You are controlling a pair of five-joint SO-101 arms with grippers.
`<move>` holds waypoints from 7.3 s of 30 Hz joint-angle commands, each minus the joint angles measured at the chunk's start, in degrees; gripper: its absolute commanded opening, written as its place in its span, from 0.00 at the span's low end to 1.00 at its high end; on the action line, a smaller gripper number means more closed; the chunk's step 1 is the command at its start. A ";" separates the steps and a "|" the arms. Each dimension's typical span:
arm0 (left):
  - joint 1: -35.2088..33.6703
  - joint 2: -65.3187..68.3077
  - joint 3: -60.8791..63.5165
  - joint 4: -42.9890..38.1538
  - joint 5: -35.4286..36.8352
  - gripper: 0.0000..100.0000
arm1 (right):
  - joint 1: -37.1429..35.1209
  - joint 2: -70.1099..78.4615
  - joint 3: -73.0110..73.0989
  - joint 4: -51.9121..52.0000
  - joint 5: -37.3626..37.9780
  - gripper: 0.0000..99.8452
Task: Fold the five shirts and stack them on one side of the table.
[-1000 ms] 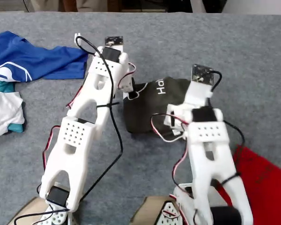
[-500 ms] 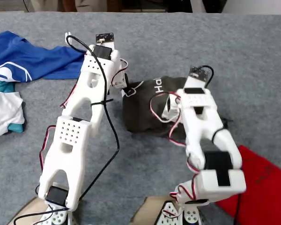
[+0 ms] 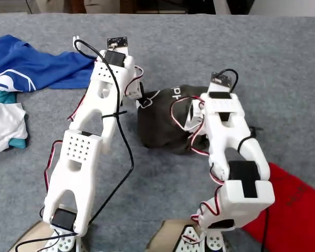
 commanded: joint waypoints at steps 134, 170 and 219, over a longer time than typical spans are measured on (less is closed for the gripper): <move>0.00 -14.37 -25.41 6.07 10.20 0.10 | 59.65 -65.98 -2.42 30.42 46.33 0.10; -68.13 -22.64 16.97 -7.03 -9.23 0.03 | 10.68 -42.33 1.27 21.98 30.33 0.10; -37.36 2.24 -5.54 -13.27 4.31 0.02 | -9.63 -1.01 2.77 -43.34 17.14 0.10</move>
